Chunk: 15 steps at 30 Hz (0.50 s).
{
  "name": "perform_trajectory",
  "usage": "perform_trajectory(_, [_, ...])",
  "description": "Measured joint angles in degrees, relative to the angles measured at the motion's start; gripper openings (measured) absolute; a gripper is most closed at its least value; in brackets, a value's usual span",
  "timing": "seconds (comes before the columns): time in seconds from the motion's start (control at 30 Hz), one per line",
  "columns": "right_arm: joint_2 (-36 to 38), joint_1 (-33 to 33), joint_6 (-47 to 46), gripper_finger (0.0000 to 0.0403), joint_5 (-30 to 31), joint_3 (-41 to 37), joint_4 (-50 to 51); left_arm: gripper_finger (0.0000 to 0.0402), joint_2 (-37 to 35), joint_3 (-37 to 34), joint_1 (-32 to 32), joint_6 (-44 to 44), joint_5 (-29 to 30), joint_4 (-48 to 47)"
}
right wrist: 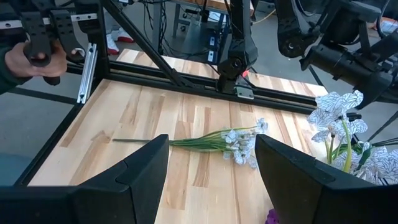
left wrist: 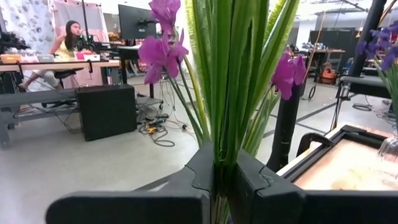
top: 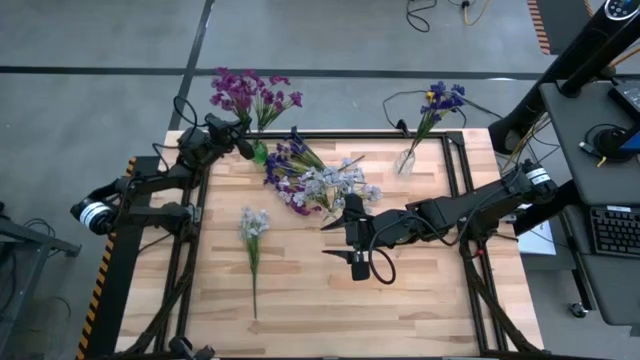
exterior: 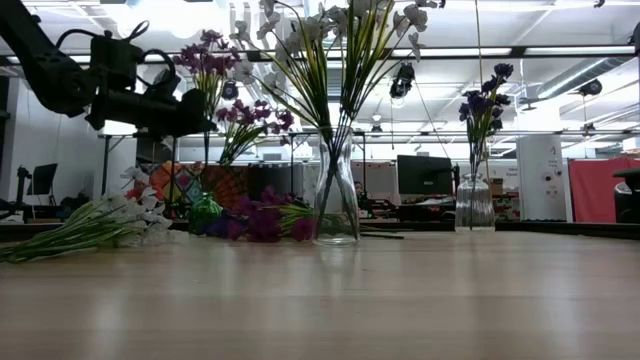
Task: Sort flowers into vase by color
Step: Put the bottom violet flowers into the green flower vase
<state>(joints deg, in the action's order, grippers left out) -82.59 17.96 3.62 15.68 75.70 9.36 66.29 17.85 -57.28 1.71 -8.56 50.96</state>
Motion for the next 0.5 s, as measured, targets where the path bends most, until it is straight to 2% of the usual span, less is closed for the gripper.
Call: perform_trajectory(0.5, [0.01, 0.00, 0.00, 0.0233, 0.00, -0.02, 0.58, 0.0015, 2.03, 0.00, -0.11, 0.19, 0.47, -0.55])
